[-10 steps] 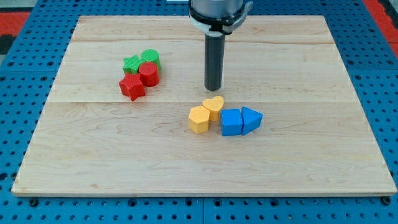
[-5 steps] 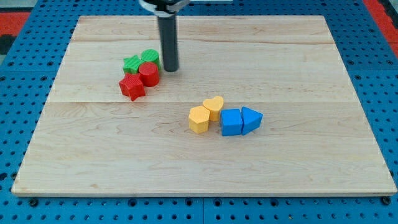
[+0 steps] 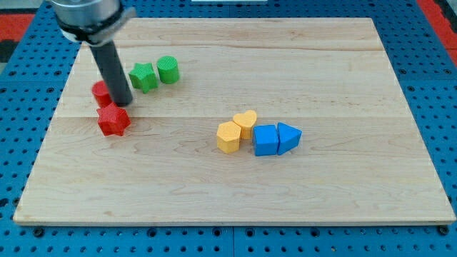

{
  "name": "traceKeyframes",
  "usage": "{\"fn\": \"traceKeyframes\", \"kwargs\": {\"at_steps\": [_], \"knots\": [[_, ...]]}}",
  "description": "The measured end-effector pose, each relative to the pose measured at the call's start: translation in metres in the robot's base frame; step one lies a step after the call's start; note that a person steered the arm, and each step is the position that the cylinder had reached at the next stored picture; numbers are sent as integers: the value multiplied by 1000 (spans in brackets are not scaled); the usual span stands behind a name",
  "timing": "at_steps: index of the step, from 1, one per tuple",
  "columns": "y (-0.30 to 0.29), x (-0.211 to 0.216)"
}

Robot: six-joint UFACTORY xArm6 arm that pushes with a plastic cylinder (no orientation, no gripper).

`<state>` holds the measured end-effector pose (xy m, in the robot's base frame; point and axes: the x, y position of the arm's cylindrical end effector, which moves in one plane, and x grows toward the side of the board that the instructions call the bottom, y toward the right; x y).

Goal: Separate the red blocks from the green blocks

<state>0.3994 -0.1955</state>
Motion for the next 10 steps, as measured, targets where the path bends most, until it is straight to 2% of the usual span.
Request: {"fn": "traceKeyframes", "kwargs": {"at_steps": [1, 2, 3, 6, 7, 9, 10], "knots": [[-1, 20], [-23, 16], [-60, -8], [-63, -12], [-98, -14], [-58, -77], [-48, -65]]}}
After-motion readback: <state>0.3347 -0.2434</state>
